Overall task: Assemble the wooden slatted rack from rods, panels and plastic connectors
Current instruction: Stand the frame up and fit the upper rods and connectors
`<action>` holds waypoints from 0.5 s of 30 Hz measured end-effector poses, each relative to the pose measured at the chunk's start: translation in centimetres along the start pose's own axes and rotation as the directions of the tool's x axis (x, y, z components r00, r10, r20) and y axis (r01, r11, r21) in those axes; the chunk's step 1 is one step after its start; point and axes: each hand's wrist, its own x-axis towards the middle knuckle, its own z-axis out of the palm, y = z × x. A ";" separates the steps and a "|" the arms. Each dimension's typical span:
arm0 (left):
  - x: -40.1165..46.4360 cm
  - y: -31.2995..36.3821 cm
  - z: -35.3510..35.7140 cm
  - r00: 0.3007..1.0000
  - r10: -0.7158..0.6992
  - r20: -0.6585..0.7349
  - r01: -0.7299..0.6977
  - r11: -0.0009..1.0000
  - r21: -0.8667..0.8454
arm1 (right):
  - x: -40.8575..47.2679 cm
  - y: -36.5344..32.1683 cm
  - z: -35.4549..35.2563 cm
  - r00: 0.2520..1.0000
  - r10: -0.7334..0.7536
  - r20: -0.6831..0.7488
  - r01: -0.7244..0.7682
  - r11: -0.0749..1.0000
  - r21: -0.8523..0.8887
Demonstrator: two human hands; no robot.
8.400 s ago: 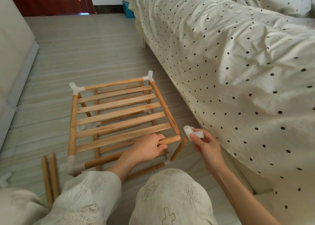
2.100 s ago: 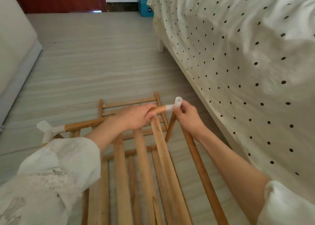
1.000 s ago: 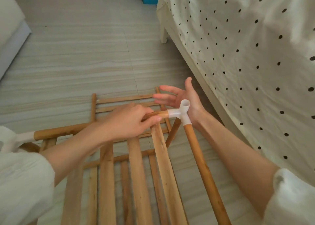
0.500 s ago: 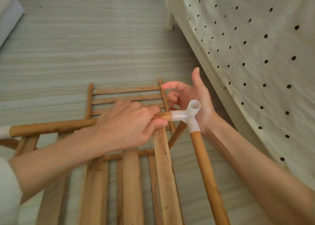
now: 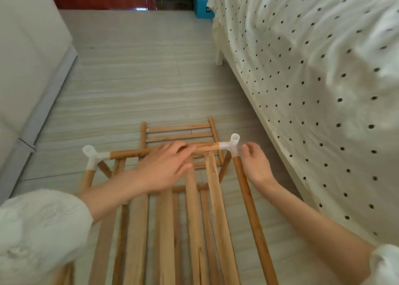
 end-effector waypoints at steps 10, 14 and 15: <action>-19.4 -0.9 2.0 0.951 -0.273 0.148 0.268 0.962 0.049 | -16.2 -0.3 1.3 0.662 -0.339 0.669 0.744 0.410 -0.528; -22.2 0.2 4.9 0.956 -0.283 0.080 0.286 0.958 -0.026 | -16.6 1.4 3.0 0.679 -0.391 0.621 0.734 0.332 -0.593; -22.2 0.3 5.1 0.961 -0.274 0.042 0.276 0.961 -0.036 | -16.7 1.4 3.1 0.700 -0.369 0.612 0.714 0.338 -0.613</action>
